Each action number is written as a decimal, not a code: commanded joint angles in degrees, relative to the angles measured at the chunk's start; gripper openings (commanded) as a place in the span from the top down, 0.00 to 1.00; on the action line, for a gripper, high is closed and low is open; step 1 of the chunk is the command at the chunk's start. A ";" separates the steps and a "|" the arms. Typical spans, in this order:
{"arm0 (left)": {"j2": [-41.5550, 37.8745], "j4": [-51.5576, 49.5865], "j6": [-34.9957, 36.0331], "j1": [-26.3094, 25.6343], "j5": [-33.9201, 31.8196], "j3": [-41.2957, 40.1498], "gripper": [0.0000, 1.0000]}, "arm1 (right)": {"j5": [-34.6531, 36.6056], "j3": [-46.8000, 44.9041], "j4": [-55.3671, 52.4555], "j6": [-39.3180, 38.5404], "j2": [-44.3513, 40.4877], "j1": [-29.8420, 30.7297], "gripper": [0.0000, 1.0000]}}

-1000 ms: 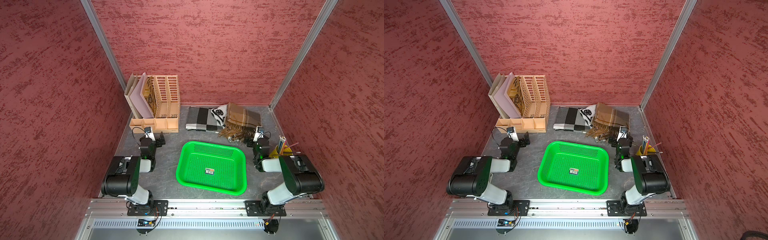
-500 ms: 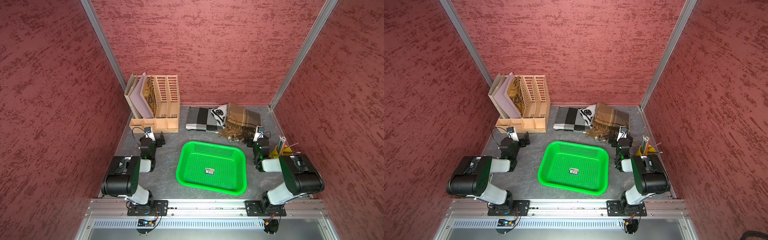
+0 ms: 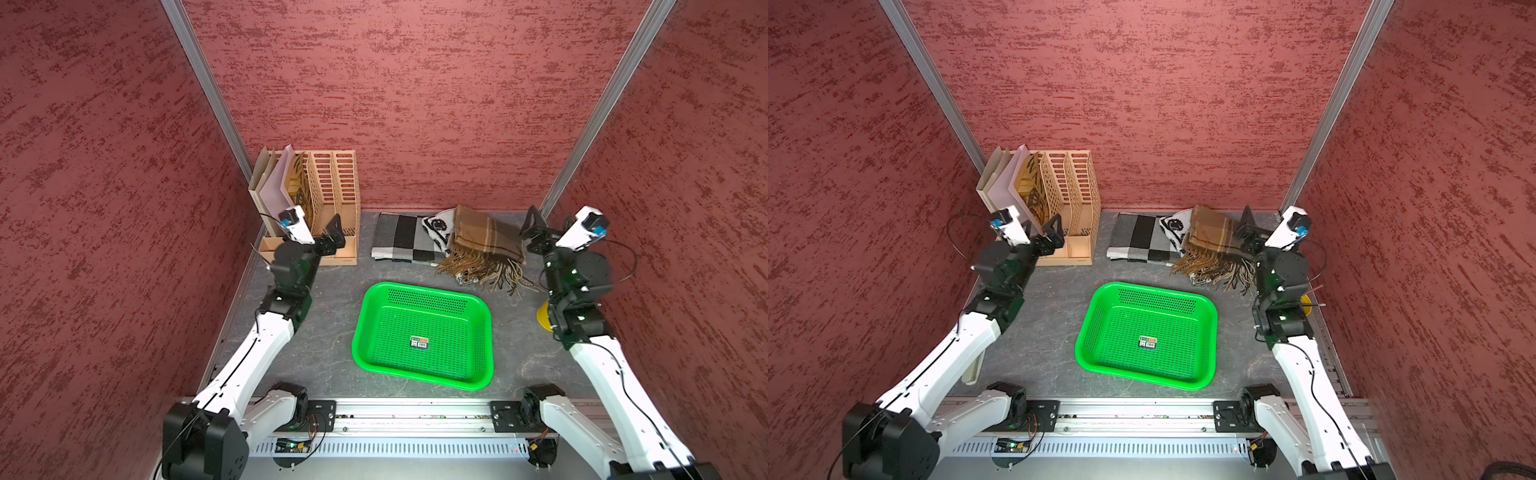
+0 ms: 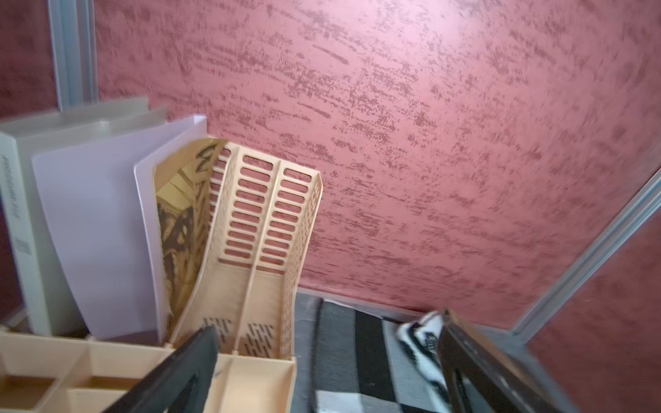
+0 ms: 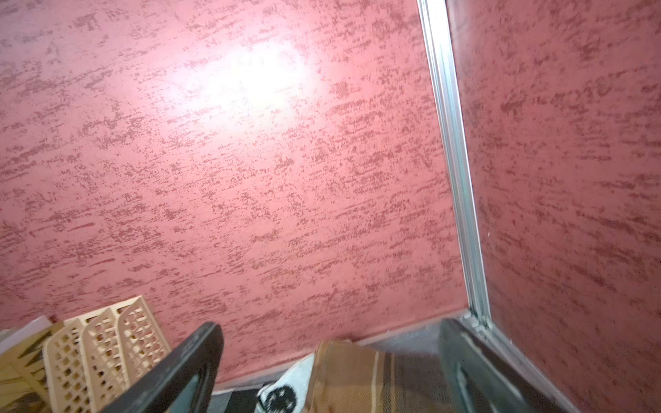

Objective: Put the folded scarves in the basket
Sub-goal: Pick up the scarf at the center of the board.

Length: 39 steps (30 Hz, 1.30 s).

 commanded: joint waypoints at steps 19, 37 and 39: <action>33.28 -36.40 -14.63 -17.48 14.23 37.14 0.04 | -11.85 33.36 -48.44 11.21 40.03 -6.83 0.22; 72.27 -34.19 -24.74 -26.89 21.77 72.43 0.00 | -10.96 28.64 -45.92 12.93 42.66 -12.53 0.26; 76.14 -36.51 -25.10 -26.81 22.67 77.34 0.00 | -10.72 28.43 -45.84 12.85 42.78 -12.88 0.25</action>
